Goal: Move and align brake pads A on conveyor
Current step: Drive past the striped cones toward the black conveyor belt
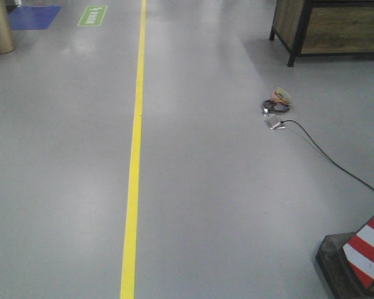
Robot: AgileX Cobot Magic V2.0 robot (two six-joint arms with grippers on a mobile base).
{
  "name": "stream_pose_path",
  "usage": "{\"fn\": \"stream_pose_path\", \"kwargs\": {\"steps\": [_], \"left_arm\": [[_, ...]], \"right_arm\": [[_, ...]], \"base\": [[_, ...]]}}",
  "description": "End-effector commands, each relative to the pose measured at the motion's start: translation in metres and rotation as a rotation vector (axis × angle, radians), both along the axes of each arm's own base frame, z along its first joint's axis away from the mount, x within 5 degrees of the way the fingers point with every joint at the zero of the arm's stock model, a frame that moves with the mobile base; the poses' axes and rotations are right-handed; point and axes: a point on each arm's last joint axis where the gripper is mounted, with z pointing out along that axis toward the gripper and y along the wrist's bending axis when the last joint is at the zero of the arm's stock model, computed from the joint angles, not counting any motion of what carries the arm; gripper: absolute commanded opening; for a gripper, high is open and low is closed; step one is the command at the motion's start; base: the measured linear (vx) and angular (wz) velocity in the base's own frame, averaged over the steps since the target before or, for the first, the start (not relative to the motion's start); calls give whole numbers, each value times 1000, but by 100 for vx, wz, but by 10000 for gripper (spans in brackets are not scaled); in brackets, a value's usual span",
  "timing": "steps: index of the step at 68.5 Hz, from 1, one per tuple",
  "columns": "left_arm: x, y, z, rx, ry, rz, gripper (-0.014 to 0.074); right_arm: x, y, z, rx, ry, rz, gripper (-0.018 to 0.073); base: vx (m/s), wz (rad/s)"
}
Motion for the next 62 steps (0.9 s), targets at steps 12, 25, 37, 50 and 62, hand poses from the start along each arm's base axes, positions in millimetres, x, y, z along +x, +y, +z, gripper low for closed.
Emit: {"fn": "stream_pose_path", "kwargs": {"steps": [12, 25, 37, 50, 62], "left_arm": [[2, -1, 18, -33, -118, -6, -6], [2, -1, 18, -33, -118, -6, -6], [2, -1, 18, -33, -118, -6, -6], [2, -1, 18, -33, -118, -6, -6], [2, -1, 18, -33, -118, -6, -6]], "right_arm": [[0, -1, 19, 2, -123, -9, -11], [0, -1, 19, 2, -123, -9, -11], [0, -1, 19, 2, -123, -9, -11], [0, -1, 19, 2, -123, -9, -11], [0, -1, 19, 2, -123, -9, -11]], "base": [[38, -28], [31, -54], [25, -75], [21, -84], [20, -81]]}}
